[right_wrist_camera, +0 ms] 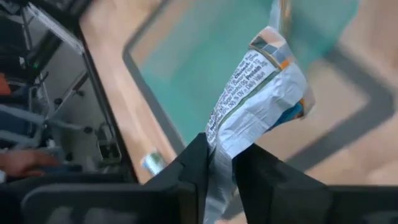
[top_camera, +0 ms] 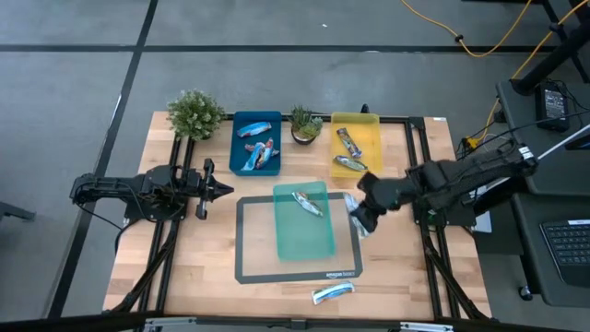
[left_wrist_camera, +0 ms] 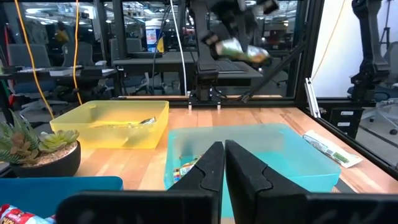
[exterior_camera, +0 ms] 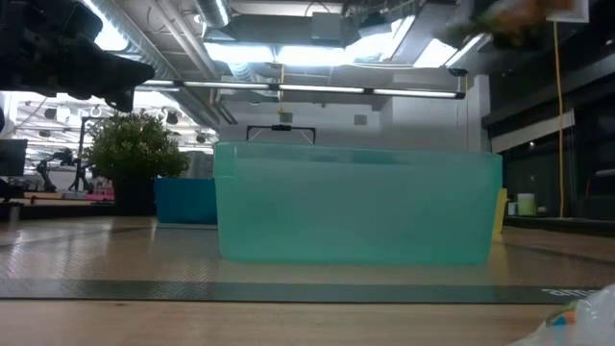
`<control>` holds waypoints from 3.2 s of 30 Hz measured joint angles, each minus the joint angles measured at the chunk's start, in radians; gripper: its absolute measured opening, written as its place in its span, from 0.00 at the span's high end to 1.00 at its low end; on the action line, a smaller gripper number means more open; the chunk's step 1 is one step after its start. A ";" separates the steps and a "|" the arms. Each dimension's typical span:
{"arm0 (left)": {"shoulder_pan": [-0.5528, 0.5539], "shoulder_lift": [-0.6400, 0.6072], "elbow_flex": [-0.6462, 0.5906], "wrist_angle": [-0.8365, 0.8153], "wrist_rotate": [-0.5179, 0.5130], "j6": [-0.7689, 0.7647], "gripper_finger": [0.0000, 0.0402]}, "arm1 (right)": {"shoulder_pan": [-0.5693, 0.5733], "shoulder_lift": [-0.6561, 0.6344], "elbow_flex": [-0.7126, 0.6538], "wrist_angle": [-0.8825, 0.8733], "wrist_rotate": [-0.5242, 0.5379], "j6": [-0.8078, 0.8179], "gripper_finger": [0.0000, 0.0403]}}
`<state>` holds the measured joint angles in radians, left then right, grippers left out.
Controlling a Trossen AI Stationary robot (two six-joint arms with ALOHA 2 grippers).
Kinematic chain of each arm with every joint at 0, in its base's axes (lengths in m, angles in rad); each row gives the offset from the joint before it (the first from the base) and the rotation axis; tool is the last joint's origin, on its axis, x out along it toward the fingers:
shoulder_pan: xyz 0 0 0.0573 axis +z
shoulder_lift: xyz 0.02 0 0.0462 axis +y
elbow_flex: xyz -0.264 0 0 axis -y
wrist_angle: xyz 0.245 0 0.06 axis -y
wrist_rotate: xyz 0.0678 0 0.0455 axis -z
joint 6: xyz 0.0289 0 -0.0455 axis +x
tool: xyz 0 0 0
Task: Pick and place Granola Bars by type
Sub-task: Put the yellow granola bar into the green bin
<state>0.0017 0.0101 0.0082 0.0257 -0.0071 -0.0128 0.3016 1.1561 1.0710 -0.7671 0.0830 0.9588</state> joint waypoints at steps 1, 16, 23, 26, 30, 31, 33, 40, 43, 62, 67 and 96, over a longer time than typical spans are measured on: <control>0.000 0.000 0.000 0.000 0.000 0.000 0.98 | -0.023 0.017 0.043 -0.022 0.001 -0.039 0.82; 0.000 0.000 0.000 0.000 0.000 0.000 0.97 | -0.194 0.368 0.413 -0.079 -0.117 -0.450 0.84; 0.000 0.000 0.000 0.000 0.000 0.000 0.98 | -0.201 0.513 0.465 -0.061 -0.130 -0.551 0.84; 0.000 0.000 0.000 0.000 0.000 0.000 0.98 | -0.201 0.593 0.460 -0.080 -0.131 -0.575 0.84; 0.000 0.000 0.000 0.000 0.000 0.000 0.97 | -0.201 0.670 0.459 -0.067 -0.184 -0.575 0.84; 0.000 0.000 0.000 0.000 0.000 0.000 0.97 | -0.201 0.682 0.459 -0.056 -0.199 -0.575 0.84; 0.000 0.000 0.000 0.000 0.000 0.000 0.97 | -0.201 0.699 0.459 -0.047 -0.216 -0.575 0.84; 0.000 0.000 0.000 0.000 0.000 0.000 0.98 | -0.237 0.744 0.459 0.078 -0.210 -0.615 0.84; 0.000 0.000 0.000 0.000 0.000 0.000 0.98 | -0.272 0.791 0.459 0.165 -0.220 -0.617 0.84; 0.000 0.000 0.000 0.000 0.000 0.000 0.98 | -0.311 0.906 0.459 0.198 -0.205 -0.599 0.84; 0.000 0.000 0.000 0.000 0.000 0.000 0.97 | -0.312 0.941 0.457 0.182 -0.216 -0.598 0.84; 0.000 0.000 0.000 0.000 0.000 0.000 0.98 | -0.309 0.820 0.458 0.065 -0.117 -0.689 0.51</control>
<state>0.0017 0.0097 0.0084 0.0253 -0.0071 -0.0128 -0.0076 1.9760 1.5291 -0.7022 -0.0343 0.2703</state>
